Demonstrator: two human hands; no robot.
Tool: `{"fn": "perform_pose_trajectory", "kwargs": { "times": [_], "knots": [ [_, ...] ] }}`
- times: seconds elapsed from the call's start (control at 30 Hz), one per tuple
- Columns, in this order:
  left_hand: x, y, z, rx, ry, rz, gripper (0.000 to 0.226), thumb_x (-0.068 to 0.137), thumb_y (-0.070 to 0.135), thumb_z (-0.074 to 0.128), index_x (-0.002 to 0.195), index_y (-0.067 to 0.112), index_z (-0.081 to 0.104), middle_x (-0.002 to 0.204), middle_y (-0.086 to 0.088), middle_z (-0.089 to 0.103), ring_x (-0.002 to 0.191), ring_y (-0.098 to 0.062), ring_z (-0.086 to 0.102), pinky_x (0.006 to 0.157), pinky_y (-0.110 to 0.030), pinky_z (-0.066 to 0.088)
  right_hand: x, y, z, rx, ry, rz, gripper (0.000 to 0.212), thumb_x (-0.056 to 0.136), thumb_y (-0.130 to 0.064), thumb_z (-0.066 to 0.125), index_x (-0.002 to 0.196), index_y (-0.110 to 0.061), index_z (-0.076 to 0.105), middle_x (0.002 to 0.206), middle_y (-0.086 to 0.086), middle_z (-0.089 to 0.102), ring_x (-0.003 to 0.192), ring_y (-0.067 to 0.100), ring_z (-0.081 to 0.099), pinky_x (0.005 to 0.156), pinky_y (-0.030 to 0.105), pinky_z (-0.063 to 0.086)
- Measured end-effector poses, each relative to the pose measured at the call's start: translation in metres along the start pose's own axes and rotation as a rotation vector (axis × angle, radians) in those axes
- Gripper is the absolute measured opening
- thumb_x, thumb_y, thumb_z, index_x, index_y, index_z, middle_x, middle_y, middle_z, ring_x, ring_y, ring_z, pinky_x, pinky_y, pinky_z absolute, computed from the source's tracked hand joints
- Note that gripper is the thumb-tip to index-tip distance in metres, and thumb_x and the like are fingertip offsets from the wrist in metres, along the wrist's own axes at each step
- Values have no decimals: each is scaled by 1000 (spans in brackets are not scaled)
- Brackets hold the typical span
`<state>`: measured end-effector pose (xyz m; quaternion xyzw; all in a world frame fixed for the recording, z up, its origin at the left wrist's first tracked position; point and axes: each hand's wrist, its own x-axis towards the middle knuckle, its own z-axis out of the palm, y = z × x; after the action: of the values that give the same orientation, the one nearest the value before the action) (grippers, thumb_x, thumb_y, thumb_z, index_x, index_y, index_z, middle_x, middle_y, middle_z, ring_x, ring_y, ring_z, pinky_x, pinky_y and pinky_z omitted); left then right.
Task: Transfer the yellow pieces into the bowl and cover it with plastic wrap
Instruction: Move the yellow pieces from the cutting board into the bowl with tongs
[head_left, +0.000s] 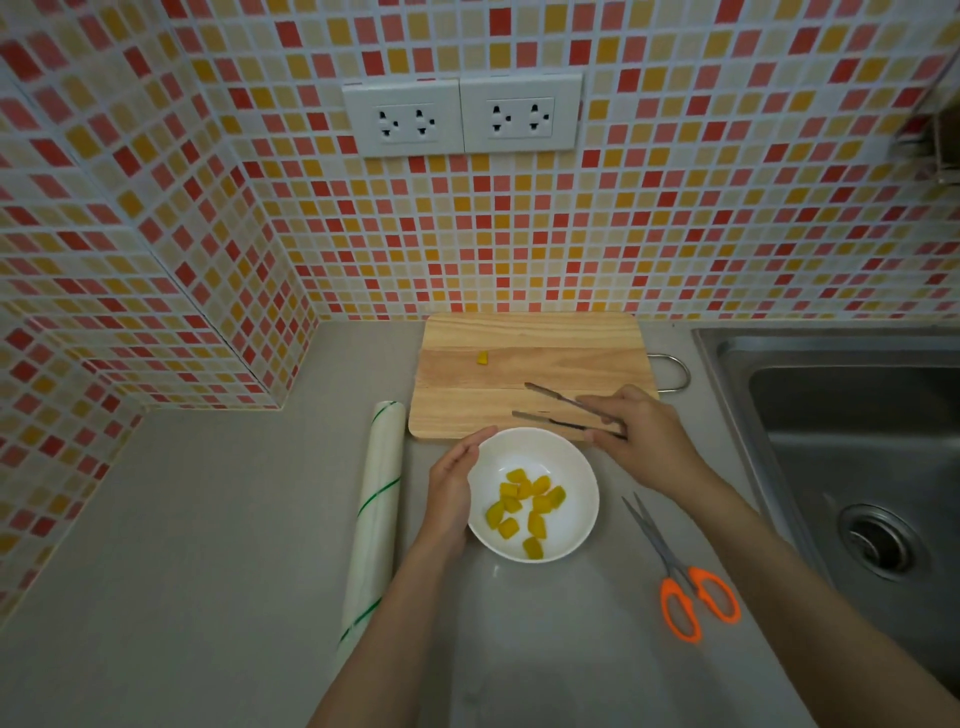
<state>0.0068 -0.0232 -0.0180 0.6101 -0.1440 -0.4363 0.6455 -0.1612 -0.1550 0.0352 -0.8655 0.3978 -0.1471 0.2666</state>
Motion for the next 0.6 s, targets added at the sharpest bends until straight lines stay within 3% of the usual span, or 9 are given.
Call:
{"fn": "perform_pose_trajectory", "kwargs": {
  "times": [0.1, 0.3, 0.47, 0.6],
  "knots": [
    [0, 0, 0, -9, 0, -11, 32, 93, 7, 45, 93, 24, 72, 100, 4, 71, 95, -19, 65, 85, -33, 52, 35, -4, 16, -23, -24, 64, 40, 84, -25, 63, 123, -25, 59, 93, 3, 52, 97, 27, 58, 92, 44, 43],
    [3, -2, 0, -35, -2, -26, 31, 92, 6, 46, 92, 22, 73, 101, -4, 71, 97, -25, 64, 91, -41, 49, 91, -17, 47, -137, -72, 74, 33, 88, -31, 55, 120, -25, 60, 110, 13, 59, 106, 32, 56, 87, 40, 41],
    [2, -2, -1, -27, -2, -15, 30, 92, 6, 46, 93, 21, 72, 101, -2, 71, 97, -22, 65, 84, -32, 52, 114, -18, 68, -193, -81, 115, 28, 89, -29, 51, 114, -27, 64, 107, 12, 65, 101, 34, 60, 84, 38, 44],
    [3, -2, 0, -29, -1, -10, 30, 92, 7, 46, 95, 21, 73, 113, -11, 69, 108, -29, 62, 97, -42, 48, 124, -16, 77, -234, 5, 105, 28, 91, -25, 49, 113, -32, 65, 105, 8, 66, 97, 32, 61, 75, 32, 42]
  ]
}}
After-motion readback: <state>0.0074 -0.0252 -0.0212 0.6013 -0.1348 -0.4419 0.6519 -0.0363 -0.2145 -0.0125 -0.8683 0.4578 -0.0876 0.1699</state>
